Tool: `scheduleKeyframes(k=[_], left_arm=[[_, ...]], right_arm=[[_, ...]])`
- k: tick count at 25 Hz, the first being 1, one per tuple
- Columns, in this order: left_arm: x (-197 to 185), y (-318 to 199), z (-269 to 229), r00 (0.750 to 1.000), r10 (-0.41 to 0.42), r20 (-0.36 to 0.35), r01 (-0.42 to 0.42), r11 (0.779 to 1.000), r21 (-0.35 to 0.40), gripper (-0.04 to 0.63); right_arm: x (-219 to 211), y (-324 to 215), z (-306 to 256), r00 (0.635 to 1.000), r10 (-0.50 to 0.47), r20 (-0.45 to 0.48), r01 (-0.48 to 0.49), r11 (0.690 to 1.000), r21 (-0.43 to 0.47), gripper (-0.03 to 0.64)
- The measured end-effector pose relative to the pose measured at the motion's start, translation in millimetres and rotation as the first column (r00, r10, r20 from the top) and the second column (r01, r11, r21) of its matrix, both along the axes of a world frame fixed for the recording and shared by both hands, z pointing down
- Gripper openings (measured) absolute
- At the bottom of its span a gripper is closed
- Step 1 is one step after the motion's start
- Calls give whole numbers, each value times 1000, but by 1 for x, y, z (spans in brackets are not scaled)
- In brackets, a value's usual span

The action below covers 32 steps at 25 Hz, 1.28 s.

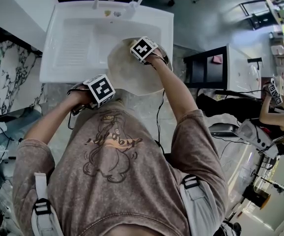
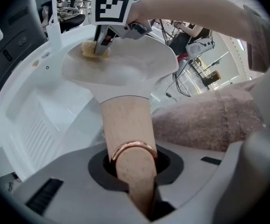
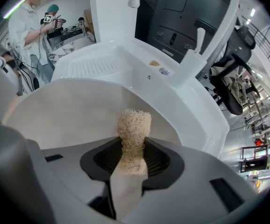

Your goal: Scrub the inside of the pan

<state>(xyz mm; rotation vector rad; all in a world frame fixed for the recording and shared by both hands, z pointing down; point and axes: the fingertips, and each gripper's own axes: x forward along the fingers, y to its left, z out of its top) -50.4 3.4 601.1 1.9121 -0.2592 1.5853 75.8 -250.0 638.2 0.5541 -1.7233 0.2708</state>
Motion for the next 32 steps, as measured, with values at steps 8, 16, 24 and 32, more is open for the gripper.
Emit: scheduleKeyframes(k=[8,16,24,32], left_arm=[[-3,-1,2,1000,-8,3,8,1000,-10,81],[-1,-6,-2,1000,-18,-2,18,1000,8,81],[1,-6,-3,1000,-20,1,20,1000,10,81],[1,-4,-1,1000,-29,0,29,1000,5,81]], right_arm=[[50,-10,-12,996,82,-34,-82,997,5,152],[84,8,-21,993,70,-100,-71,997,-13,152],[100,35,-26,991,-2,-131,-7,998,-67,152],[106,69,-28,988,-76,-137,54,986,-158,152]])
